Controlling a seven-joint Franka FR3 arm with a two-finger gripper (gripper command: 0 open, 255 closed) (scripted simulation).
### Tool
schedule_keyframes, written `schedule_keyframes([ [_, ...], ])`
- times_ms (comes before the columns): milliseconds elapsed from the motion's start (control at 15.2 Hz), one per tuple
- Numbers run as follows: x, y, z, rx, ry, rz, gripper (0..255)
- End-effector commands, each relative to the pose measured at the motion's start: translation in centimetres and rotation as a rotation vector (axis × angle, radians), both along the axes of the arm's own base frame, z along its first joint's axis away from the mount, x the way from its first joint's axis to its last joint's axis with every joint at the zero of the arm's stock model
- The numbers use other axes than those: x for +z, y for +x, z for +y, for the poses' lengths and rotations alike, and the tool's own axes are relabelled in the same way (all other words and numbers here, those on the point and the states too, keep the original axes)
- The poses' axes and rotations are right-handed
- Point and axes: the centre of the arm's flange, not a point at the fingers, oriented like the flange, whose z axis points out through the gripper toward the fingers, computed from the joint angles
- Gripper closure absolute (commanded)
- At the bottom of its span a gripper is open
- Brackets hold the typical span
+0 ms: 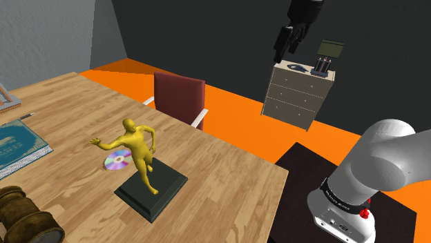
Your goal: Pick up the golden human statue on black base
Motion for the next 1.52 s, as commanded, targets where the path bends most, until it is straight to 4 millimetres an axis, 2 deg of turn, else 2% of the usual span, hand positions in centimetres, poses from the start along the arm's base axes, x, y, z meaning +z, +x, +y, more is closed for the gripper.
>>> schedule_keyframes([
  [0, 0.0, 0.0, 0.0, 0.0, 0.0, 0.0, 0],
  [1452, -6.0, 11.9, 25.5, -0.008, 0.071, 0.129, 0],
])
